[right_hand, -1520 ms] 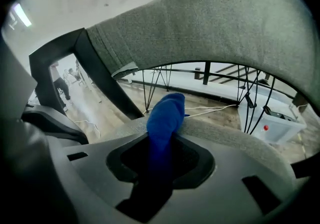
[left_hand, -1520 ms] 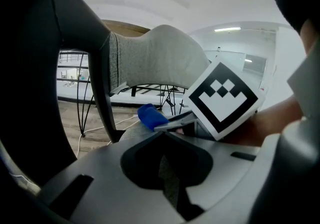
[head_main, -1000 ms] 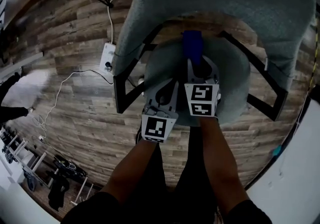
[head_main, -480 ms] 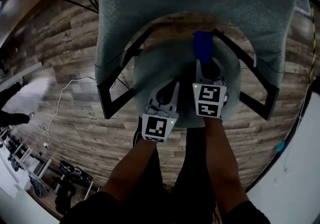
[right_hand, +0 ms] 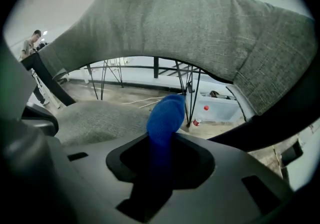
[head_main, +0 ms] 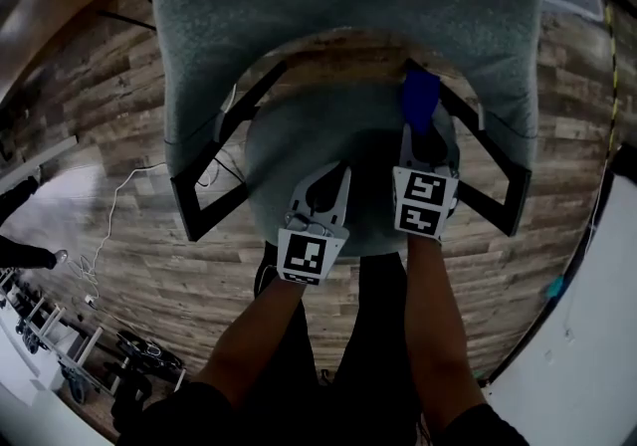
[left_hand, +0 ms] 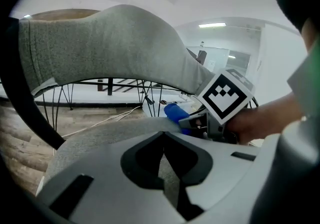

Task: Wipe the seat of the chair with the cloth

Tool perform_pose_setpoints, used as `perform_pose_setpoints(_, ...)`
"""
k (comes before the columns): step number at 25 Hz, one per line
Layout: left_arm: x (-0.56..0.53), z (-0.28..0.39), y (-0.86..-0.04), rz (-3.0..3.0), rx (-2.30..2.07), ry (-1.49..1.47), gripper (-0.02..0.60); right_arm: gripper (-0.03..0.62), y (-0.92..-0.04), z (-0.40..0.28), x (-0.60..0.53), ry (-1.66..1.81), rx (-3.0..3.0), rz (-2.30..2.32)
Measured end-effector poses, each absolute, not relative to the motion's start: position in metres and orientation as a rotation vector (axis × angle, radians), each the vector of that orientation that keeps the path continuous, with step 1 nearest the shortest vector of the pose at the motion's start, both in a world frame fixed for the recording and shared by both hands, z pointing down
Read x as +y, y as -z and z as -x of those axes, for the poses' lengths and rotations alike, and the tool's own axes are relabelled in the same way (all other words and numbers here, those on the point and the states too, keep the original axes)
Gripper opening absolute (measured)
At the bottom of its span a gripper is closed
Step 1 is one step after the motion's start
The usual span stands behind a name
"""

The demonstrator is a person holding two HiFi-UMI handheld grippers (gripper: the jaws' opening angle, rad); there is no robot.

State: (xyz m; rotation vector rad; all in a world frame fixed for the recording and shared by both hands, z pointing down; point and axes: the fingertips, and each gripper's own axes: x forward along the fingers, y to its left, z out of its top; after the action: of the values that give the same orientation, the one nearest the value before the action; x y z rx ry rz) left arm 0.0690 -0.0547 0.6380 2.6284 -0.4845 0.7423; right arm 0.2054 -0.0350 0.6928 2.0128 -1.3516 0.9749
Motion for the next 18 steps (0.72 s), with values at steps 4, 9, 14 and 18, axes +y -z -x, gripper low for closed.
perform_pose_setpoints(4, -0.050, -0.071, -0.643, -2.635, -0.476, -0.763, 0.006, 0.114, -0.692, -0.217, -0.024, -0.983, -1.300, -2.034)
perform_pose_setpoints(9, -0.047, -0.074, -0.644, -2.636, -0.482, -0.780, 0.006, 0.114, -0.691, -0.231, -0.011, -0.969, -1.285, -2.054)
perform_pose_setpoints(14, -0.061, -0.072, -0.637, -2.641, -0.598, -0.767, 0.006, 0.114, -0.681, -0.230, -0.014, -0.897, -1.352, -2.061)
perform_pose_setpoints(18, -0.077, -0.066, -0.618, -2.633, -0.724, -0.710, 0.006, 0.114, -0.666, -0.217, -0.025, -0.839, -1.447, -2.035)
